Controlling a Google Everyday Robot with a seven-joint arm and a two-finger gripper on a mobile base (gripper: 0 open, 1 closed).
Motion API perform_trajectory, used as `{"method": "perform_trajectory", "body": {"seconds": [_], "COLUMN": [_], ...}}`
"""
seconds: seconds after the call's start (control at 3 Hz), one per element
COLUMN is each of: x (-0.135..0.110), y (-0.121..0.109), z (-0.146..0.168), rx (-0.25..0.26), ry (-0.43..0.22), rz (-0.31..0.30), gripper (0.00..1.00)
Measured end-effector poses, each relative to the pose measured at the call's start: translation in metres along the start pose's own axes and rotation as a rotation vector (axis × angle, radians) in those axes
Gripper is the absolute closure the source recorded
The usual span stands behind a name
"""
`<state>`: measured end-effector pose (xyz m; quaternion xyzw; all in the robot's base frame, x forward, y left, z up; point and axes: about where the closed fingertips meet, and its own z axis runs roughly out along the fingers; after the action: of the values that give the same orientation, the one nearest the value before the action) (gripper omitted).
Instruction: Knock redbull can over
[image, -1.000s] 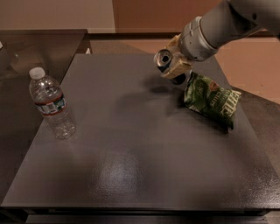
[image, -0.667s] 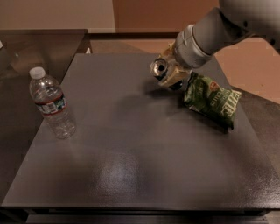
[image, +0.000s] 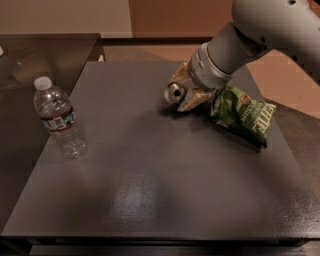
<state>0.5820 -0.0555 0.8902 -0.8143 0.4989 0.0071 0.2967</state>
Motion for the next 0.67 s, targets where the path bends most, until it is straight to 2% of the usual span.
{"method": "perform_trajectory", "body": {"seconds": [0.33,0.67], "x": [-0.0038,-0.0044], "y": [0.0078,0.0141], "z": [0.0054,0.0105], "rx": [-0.025,-0.05], "ry": [0.022,0.038], "rz": [-0.063,-0.108], "gripper": [0.0,0.0]}}
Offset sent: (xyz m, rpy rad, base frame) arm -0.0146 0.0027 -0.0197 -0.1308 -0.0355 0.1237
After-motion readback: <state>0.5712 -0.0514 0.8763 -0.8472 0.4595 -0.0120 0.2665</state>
